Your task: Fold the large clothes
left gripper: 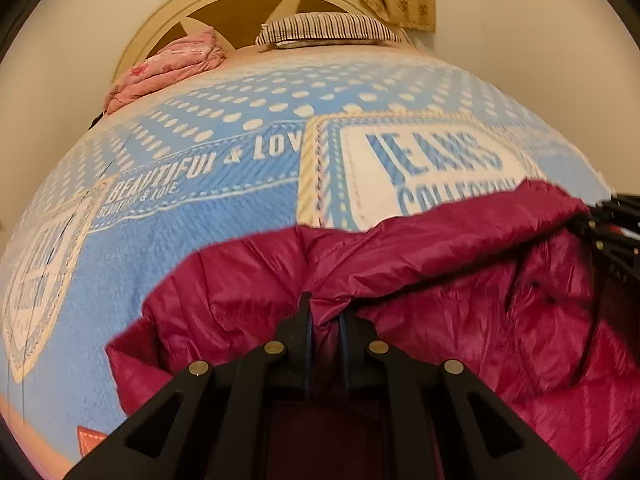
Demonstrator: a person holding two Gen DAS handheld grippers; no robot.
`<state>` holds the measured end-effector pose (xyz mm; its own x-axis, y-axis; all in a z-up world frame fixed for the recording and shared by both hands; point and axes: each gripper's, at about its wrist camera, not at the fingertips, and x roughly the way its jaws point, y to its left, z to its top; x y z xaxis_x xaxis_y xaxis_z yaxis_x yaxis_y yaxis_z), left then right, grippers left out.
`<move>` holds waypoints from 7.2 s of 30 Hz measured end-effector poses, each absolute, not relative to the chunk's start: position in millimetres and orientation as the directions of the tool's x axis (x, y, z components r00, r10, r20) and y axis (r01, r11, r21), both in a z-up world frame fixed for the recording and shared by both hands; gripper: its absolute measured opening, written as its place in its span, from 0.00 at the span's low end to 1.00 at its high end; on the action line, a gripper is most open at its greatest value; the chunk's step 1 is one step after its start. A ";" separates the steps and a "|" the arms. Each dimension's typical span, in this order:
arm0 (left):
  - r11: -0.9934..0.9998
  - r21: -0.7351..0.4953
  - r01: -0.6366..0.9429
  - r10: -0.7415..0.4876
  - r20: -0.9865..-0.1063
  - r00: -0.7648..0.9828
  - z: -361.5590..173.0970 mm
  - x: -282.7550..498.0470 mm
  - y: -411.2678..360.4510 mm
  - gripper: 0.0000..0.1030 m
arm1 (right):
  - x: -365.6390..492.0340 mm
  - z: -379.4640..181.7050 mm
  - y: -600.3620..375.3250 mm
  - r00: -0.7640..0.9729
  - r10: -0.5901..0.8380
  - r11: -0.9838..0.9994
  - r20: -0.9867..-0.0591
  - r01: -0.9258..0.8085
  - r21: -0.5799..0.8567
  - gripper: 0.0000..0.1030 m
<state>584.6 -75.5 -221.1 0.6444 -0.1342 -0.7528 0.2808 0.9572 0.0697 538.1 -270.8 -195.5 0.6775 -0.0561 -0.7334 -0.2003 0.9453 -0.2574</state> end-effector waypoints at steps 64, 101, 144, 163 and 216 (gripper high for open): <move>0.980 0.027 0.197 -0.108 -0.758 0.644 -246.2 616.8 -128.2 0.92 | 543.6 -220.6 -257.3 0.674 0.076 0.996 -0.735 -0.079 0.030 0.50; 0.980 0.061 0.189 -0.076 -0.762 0.643 -249.4 620.3 -132.3 0.94 | 546.4 -224.1 -249.5 0.669 0.031 0.997 -0.742 -0.075 -0.026 0.50; 0.992 0.031 0.126 -0.063 -0.736 0.674 -246.6 173.3 22.6 0.94 | 140.0 -227.0 -345.0 0.642 0.034 0.992 -0.766 0.069 0.102 0.78; 0.987 -0.030 0.155 -0.126 -0.745 0.655 -255.5 140.6 20.9 0.93 | 84.1 -236.5 -337.8 0.664 0.056 0.991 -0.746 0.056 0.124 0.78; 0.974 -0.055 0.221 -0.214 -0.550 0.807 -123.3 290.9 21.8 0.08 | 210.7 -74.4 -333.5 0.906 0.096 0.979 -0.412 -0.011 0.203 0.08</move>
<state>290.9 21.8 -123.3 0.8071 -0.2140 -0.5502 0.2209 0.9738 -0.0547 210.7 -333.5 -74.4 0.9060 0.0961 -0.4122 -0.0114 0.9791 0.2033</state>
